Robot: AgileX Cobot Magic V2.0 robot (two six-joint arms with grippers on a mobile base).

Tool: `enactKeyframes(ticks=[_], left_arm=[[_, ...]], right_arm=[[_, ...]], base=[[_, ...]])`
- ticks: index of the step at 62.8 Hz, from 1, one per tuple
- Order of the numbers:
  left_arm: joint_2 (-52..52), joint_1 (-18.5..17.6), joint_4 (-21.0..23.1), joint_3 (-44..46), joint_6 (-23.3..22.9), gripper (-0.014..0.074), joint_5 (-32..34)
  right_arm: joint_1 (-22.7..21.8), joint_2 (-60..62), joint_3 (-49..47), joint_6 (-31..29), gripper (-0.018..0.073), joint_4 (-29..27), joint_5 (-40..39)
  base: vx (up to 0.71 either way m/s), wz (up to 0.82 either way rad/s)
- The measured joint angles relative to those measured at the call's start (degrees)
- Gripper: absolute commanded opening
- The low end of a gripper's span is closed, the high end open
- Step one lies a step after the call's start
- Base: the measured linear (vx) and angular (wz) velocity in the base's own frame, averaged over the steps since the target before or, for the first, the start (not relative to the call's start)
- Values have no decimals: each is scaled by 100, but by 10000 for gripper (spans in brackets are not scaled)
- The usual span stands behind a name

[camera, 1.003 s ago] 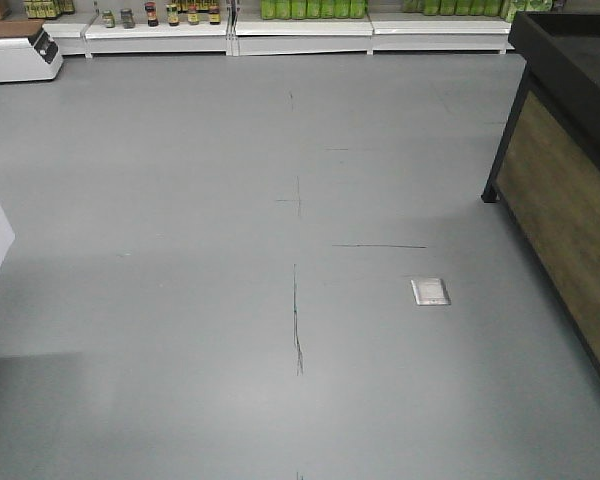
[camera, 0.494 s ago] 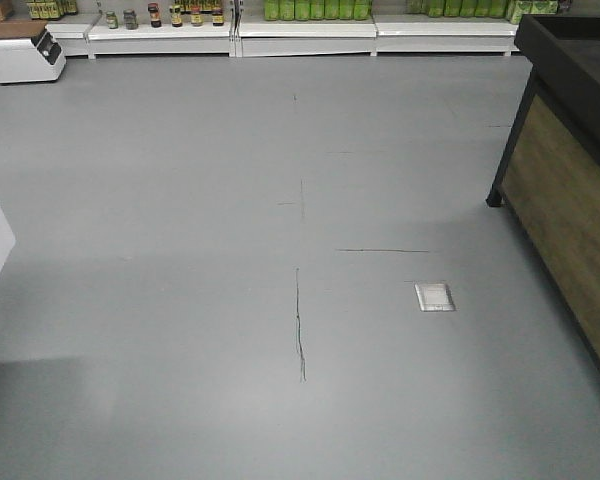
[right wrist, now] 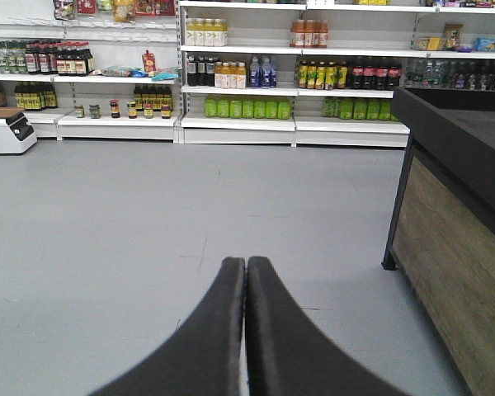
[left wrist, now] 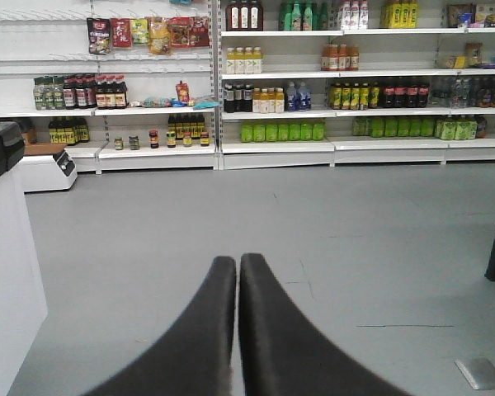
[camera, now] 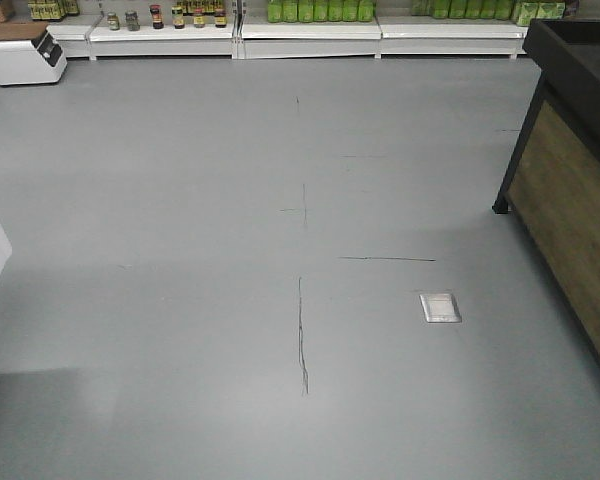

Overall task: Pick three apples into basket with both arms
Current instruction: 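Drive the base forward toward the black fruit display tables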

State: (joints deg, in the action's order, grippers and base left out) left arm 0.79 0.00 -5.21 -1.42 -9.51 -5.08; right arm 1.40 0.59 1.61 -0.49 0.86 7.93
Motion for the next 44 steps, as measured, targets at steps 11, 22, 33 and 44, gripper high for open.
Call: enactKeyframes(ticks=[11, 22, 33, 44], left_arm=[[0, 0, 0, 0, 0, -6, 0], [0, 0, 0, 0, 0, -6, 0], [0, 0, 0, 0, 0, -6, 0], [0, 0, 0, 0, 0, -6, 0]], right_arm=[[0, 0, 0, 0, -10, 0, 0], [0, 0, 0, 0, -10, 0, 0], [0, 0, 0, 0, -10, 0, 0], [0, 0, 0, 0, -10, 0, 0]], base=[[7, -8], [6, -9], [9, 1], [12, -1]])
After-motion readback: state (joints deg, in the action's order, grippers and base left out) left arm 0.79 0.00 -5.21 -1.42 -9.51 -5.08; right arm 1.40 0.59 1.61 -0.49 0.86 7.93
